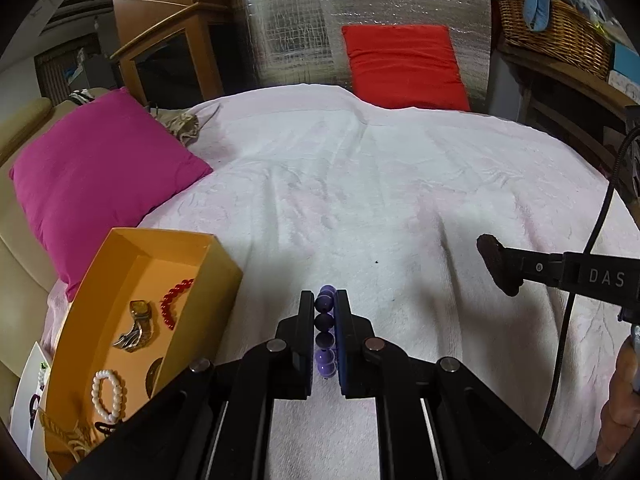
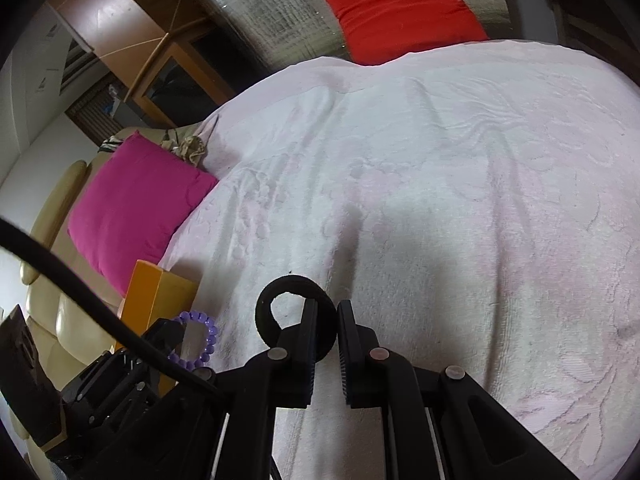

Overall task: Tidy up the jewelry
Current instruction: 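Lift the purple bracelet and hair tie and carry them toward the orange box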

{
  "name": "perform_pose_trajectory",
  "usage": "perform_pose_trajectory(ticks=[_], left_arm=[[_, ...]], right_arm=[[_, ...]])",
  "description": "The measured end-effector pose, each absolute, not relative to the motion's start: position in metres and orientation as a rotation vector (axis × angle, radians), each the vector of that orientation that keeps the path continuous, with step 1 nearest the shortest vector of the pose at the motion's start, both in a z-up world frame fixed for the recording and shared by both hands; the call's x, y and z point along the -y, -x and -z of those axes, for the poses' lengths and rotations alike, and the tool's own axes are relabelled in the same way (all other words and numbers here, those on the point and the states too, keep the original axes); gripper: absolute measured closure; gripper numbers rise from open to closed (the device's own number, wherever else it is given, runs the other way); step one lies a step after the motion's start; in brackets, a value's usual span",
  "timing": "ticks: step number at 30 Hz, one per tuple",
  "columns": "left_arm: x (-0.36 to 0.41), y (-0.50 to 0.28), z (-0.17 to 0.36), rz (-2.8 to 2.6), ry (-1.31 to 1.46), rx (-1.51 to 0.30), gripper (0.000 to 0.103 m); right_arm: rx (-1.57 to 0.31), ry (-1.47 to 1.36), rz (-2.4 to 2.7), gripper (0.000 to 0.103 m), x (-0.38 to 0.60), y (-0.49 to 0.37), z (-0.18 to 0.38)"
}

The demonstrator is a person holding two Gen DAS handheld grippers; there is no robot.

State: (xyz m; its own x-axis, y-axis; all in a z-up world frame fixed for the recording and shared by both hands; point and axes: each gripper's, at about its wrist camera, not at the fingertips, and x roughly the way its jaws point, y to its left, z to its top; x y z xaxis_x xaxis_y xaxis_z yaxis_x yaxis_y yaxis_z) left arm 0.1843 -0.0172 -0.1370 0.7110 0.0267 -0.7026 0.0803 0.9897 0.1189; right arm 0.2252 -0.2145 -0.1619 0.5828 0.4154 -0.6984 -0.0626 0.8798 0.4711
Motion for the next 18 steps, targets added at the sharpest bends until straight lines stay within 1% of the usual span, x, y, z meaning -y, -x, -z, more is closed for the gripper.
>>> perform_pose_trajectory(ticks=[9,18], left_arm=[[-0.013,-0.157,0.127,0.029,-0.100,-0.736,0.093],[-0.058,-0.129,0.092,-0.068,-0.060,-0.663,0.093]], right_arm=[[-0.896,-0.400,-0.313,0.092,0.205,-0.218,0.159],[-0.852,-0.405,-0.403,0.092,0.177,-0.205,0.151]])
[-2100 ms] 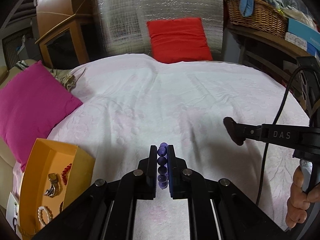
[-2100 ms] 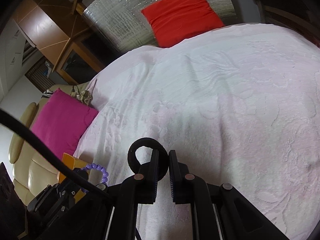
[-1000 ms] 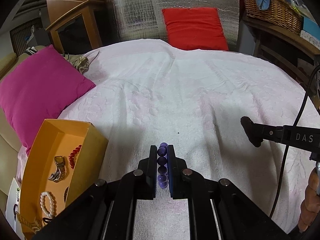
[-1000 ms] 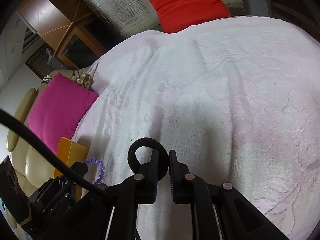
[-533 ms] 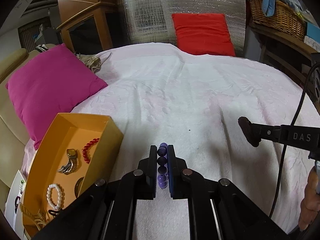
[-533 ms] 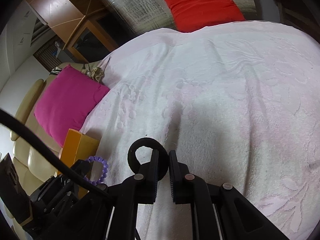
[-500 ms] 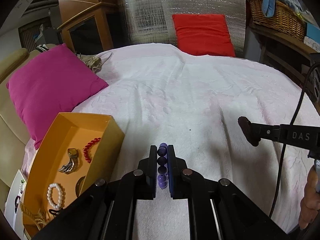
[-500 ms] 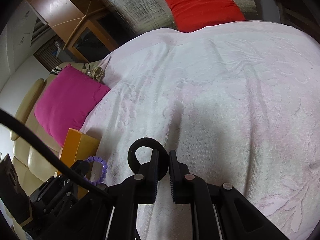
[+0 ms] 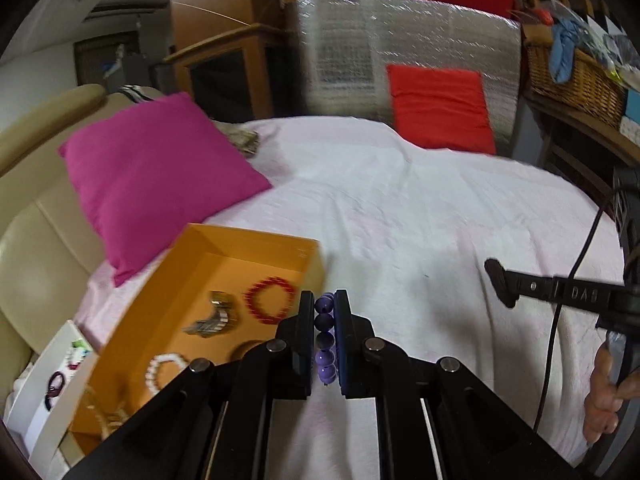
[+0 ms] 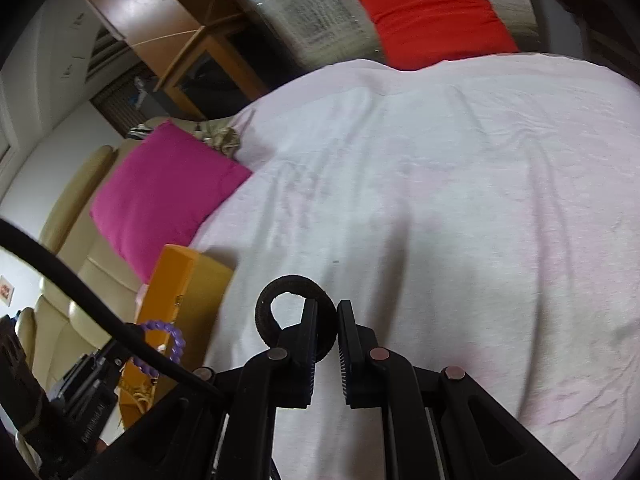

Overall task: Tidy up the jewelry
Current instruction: 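Lift the purple bracelet and hair tie and carry them toward the orange box, then lower both grippers over the orange box and open them to drop the items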

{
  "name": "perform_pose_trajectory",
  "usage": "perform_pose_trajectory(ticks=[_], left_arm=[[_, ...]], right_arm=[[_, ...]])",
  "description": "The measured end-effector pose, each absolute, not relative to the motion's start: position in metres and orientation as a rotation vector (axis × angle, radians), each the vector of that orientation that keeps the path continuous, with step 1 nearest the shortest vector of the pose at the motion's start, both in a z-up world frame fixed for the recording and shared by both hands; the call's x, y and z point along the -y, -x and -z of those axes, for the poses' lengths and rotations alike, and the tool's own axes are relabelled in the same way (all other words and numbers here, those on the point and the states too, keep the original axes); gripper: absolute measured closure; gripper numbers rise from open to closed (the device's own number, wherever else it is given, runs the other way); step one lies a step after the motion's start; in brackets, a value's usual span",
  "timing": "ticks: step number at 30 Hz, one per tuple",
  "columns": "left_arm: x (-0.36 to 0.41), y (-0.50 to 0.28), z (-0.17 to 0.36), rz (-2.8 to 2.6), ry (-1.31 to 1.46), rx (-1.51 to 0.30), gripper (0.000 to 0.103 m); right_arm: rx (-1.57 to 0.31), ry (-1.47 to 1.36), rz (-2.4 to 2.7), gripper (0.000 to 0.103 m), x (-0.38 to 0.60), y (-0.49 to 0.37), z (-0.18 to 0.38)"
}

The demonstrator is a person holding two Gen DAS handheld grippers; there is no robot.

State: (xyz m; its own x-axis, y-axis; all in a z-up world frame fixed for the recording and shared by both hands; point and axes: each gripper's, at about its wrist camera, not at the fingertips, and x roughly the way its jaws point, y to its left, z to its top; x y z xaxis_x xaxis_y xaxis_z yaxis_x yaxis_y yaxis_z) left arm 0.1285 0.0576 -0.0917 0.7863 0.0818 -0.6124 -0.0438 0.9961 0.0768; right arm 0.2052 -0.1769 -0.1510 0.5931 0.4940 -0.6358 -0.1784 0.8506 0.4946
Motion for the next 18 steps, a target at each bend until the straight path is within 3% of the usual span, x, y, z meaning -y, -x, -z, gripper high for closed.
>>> perform_pose_trajectory(ticks=[18], left_arm=[[-0.149,-0.070,0.085,-0.290,-0.081,-0.671,0.093]], right_arm=[[-0.714,-0.298,-0.656,0.092,0.060,-0.170,0.131]])
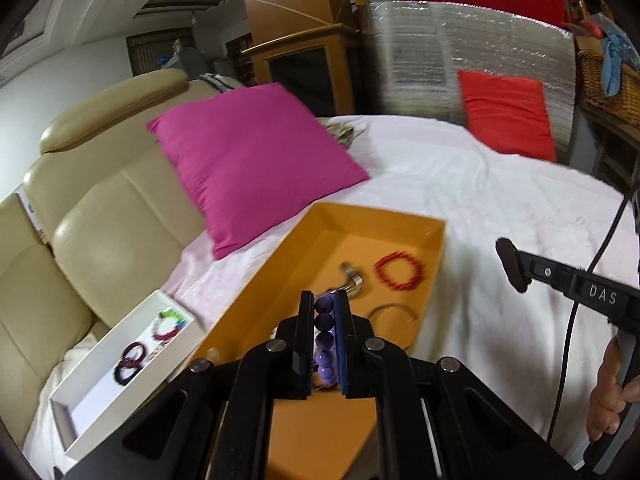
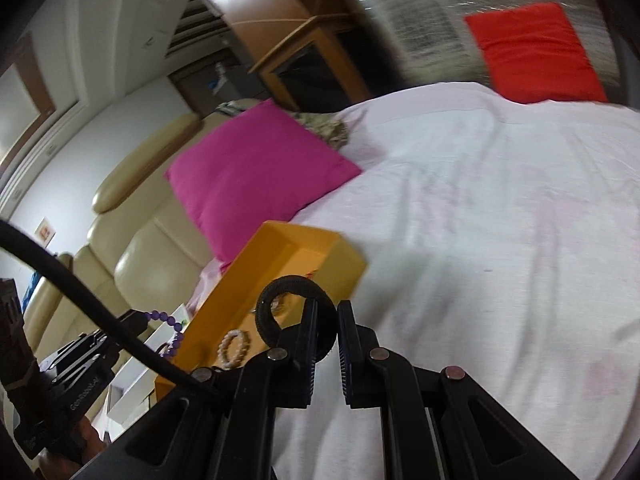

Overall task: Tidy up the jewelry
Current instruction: 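Lower both grippers over the orange box and open them to drop the items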

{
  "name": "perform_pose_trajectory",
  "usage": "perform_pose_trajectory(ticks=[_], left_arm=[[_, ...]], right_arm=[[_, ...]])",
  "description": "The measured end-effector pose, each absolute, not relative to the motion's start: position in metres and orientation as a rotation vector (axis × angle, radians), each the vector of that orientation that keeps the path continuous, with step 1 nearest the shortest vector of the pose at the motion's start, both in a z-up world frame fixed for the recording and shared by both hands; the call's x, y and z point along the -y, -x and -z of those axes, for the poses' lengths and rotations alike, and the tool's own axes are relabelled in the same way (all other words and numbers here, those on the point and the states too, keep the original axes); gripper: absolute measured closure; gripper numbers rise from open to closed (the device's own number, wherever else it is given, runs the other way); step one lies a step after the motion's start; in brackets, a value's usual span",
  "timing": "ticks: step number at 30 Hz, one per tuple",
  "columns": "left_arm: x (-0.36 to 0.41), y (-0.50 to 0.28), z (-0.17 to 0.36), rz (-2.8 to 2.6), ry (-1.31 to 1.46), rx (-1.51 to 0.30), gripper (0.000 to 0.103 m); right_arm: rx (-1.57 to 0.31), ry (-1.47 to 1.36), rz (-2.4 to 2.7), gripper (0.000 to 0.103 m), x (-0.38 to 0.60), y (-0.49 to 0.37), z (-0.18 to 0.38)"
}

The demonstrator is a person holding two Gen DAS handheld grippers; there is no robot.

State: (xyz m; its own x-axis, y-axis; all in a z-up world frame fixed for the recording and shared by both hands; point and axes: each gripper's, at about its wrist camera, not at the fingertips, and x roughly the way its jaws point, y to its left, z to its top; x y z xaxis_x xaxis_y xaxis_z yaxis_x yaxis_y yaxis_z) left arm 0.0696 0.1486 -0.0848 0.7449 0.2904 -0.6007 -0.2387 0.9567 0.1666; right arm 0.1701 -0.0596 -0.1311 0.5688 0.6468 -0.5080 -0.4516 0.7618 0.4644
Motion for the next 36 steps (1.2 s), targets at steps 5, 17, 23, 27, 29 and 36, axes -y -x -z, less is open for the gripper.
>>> perform_pose_trajectory(ticks=[5,17,23,27,29,36], left_arm=[[-0.169,-0.055,0.098,-0.327,-0.086,-0.707,0.093],[-0.186,-0.045,0.121,-0.355,-0.086,-0.762,0.093],[-0.188,-0.047,0.123,-0.360,-0.091,-0.764,0.093],[-0.189,-0.049,0.127,-0.358,-0.086,-0.773,0.093],[-0.190,-0.050,0.129,-0.360,-0.084,-0.776,0.093],[-0.193,-0.054,0.134,-0.362,-0.076,-0.788,0.093]], right_arm=[[-0.707,-0.238,-0.722,0.092,0.019,-0.160,0.133],[-0.727,-0.177,-0.807,0.092,-0.042,-0.156,0.143],[-0.746,-0.168,-0.826,0.092,-0.062,-0.160,0.150],[-0.753,-0.164,-0.831,0.092,-0.068,-0.164,0.153],[-0.761,-0.170,-0.832,0.092,-0.070,-0.166,0.155],[-0.768,-0.167,-0.831,0.092,-0.073,-0.170,0.158]])
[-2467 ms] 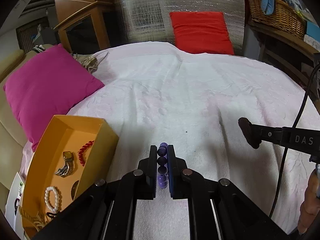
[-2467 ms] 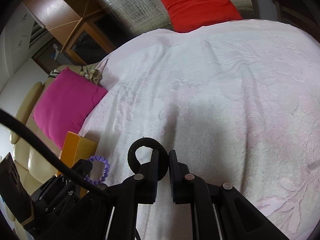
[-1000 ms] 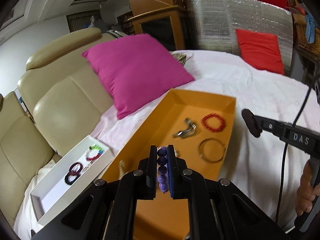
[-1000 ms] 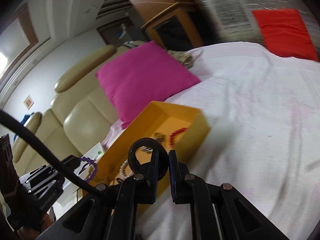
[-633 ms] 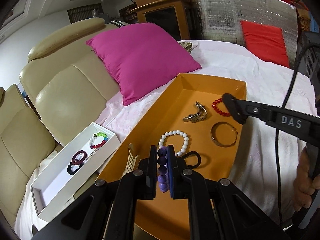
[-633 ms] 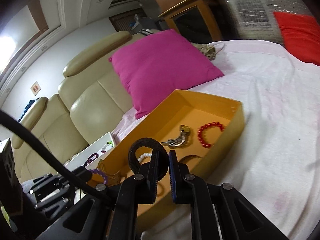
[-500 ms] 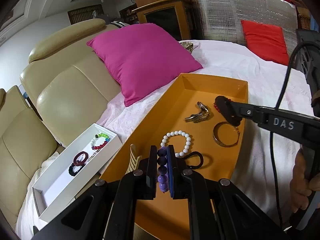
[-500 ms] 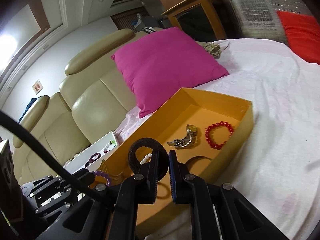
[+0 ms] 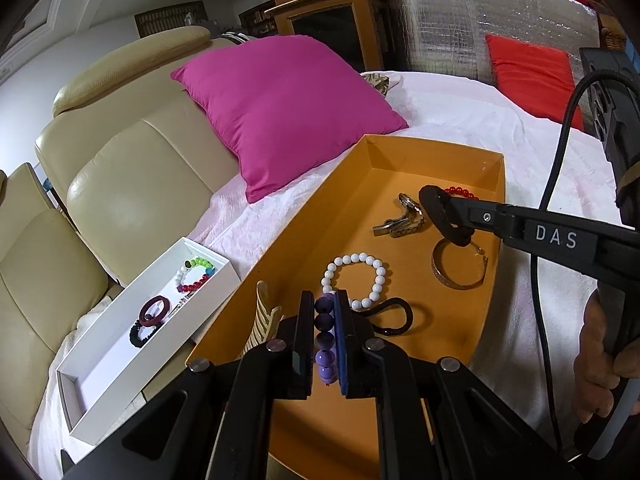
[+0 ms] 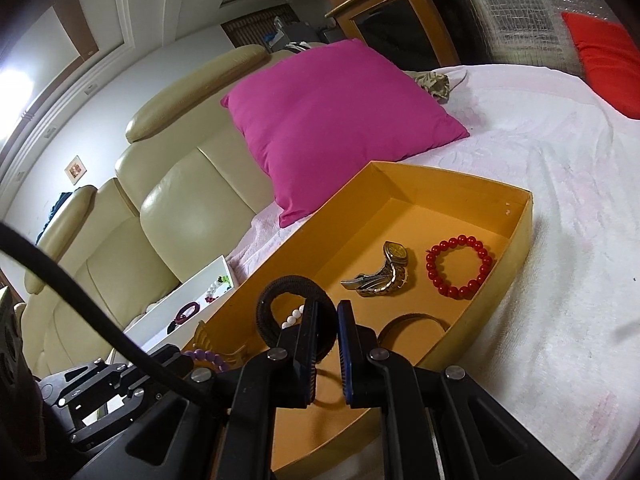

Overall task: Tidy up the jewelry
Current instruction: 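Lower both grippers over the orange box and open them to drop the items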

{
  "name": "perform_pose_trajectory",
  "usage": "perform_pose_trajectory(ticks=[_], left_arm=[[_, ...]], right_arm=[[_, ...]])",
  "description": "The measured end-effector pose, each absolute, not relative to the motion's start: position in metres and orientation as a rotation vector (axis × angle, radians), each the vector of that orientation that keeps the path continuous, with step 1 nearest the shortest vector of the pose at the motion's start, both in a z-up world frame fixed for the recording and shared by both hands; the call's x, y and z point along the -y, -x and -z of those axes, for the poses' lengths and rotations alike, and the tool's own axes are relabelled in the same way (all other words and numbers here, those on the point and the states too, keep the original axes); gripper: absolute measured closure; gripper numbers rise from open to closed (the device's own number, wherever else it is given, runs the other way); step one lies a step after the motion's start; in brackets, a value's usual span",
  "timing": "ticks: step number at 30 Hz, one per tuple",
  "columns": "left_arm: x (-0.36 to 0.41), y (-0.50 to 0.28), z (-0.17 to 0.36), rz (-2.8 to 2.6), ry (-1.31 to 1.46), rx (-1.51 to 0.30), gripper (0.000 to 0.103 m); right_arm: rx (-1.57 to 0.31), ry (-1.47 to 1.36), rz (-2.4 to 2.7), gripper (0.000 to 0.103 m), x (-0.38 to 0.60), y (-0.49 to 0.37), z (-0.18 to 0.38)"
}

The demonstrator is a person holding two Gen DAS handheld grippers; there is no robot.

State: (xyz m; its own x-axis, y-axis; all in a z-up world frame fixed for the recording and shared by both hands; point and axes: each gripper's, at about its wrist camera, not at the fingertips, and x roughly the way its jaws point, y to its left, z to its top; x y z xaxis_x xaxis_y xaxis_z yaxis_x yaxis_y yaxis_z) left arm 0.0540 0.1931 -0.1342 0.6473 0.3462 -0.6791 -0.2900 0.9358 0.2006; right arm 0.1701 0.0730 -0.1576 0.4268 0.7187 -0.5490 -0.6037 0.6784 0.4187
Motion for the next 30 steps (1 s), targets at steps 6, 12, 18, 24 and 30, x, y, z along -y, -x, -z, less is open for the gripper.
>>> perform_pose_trajectory(ticks=[6,12,18,24,30], left_arm=[[-0.194,-0.057,0.138,-0.362,-0.072,-0.801,0.093],[-0.195,-0.058,0.141,-0.365,-0.071,-0.809,0.093],[-0.198,-0.060,0.146,-0.367,-0.062,-0.820,0.093],[-0.201,-0.061,0.150,-0.370,-0.054,-0.831,0.093],[-0.203,-0.062,0.154,-0.373,-0.048,-0.843,0.093]], right_arm=[[-0.778,-0.177,-0.831,0.092,-0.073,-0.174,0.159],[-0.780,-0.177,-0.832,0.092,-0.075,-0.175,0.160],[-0.791,-0.173,-0.831,0.092,-0.078,-0.177,0.164],[-0.804,-0.167,-0.827,0.092,-0.081,-0.179,0.167],[-0.814,-0.159,-0.820,0.092,-0.084,-0.182,0.171]])
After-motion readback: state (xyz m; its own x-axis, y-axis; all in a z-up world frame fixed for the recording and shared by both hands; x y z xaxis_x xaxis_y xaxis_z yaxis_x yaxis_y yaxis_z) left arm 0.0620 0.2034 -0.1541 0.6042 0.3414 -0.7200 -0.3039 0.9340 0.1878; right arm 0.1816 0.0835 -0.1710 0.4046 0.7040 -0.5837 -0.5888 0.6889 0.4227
